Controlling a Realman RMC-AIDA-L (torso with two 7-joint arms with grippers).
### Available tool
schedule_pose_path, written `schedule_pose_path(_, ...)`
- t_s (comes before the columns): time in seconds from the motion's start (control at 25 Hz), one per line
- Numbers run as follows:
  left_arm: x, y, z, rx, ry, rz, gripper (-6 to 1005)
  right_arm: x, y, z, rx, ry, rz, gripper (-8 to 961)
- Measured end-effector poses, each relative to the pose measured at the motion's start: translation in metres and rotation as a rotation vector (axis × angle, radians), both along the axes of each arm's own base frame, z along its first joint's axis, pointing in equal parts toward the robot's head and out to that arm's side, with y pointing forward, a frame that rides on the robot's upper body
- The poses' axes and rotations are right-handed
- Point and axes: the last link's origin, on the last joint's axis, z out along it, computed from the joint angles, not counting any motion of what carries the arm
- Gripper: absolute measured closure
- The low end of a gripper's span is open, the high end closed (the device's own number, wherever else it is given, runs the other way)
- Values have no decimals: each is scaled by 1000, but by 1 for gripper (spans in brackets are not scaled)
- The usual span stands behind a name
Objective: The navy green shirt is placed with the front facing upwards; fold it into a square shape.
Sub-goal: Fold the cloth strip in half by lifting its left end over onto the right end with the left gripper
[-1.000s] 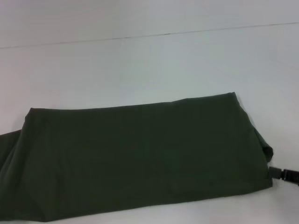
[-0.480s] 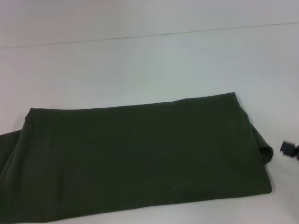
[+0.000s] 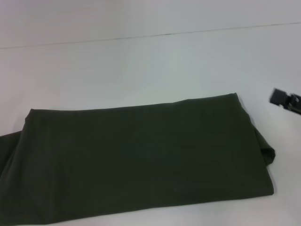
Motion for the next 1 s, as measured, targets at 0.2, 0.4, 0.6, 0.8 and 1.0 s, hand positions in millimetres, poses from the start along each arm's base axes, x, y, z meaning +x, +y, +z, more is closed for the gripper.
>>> schedule_pose_path(0.2,3,19,-2,-18,39,25,196,-19,33,-3,-6,0,31,126)
schedule_pose_path(0.4,2,30,-1,-36,81,55,77,-32,55,-2,3,-12,57,76)
schedule_pose_path(0.6,2,33,-1,-63,109,59,53,-41,69,0,12,-34,79,60)
schedule_pose_path(0.8,0,32,-3,-85,125,68,52,-48,82,-3,1,-67,93,61)
schedule_pose_path(1.0,1,34,-8,-128,134,78,52,-54,89,-4,2,-73,103,63)
